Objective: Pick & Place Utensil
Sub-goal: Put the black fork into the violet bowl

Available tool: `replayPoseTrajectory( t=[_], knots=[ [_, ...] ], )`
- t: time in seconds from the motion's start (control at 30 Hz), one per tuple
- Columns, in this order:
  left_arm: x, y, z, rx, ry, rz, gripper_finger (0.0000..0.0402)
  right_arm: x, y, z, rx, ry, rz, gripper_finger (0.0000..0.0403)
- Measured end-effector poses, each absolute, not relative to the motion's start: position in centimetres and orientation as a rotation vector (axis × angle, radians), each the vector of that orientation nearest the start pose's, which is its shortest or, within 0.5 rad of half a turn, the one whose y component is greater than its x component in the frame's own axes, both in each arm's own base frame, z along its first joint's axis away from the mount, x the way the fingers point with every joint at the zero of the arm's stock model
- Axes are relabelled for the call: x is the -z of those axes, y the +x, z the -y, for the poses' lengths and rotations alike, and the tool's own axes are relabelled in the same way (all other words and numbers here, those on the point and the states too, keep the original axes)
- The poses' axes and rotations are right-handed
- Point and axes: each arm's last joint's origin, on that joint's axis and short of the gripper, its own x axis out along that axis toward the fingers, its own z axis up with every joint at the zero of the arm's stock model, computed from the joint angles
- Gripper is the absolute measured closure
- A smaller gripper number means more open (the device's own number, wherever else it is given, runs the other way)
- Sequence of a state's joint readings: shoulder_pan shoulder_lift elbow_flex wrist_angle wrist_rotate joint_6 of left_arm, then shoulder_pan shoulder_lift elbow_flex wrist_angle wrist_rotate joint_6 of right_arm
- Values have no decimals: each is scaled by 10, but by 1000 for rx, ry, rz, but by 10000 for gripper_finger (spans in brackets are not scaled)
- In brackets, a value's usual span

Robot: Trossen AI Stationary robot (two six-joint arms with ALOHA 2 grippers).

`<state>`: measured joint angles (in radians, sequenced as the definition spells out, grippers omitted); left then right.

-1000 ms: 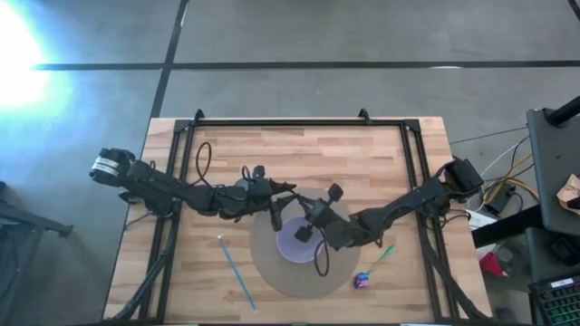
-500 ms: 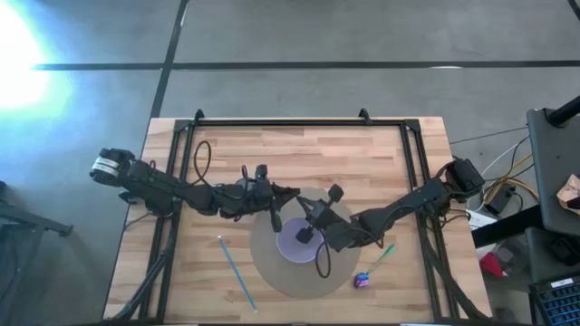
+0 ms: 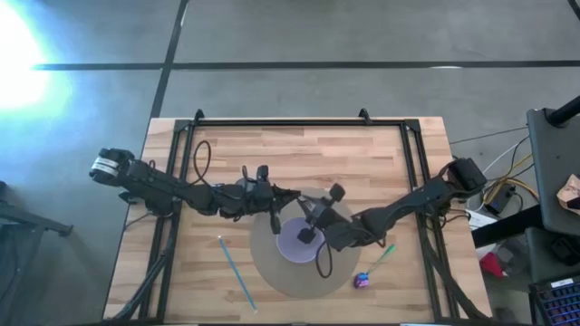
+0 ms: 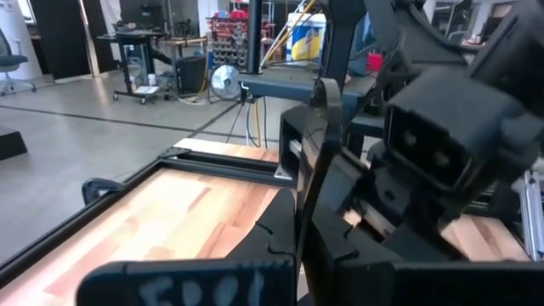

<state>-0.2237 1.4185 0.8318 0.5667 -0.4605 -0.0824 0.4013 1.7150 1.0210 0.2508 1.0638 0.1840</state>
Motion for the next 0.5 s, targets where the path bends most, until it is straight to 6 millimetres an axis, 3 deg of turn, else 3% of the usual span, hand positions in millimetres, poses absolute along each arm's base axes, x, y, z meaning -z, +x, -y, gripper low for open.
replayPoseTrajectory(
  t=[0.23, 0.5],
  knots=[
    [-275, 307, 57, -216, -73, -67, 401, -243, 316, -125, 631, -144, -300, 257],
    [-285, 307, 57, -217, -59, -89, 401, -275, 287, -131, 576, -140, -279, 231]
  ],
)
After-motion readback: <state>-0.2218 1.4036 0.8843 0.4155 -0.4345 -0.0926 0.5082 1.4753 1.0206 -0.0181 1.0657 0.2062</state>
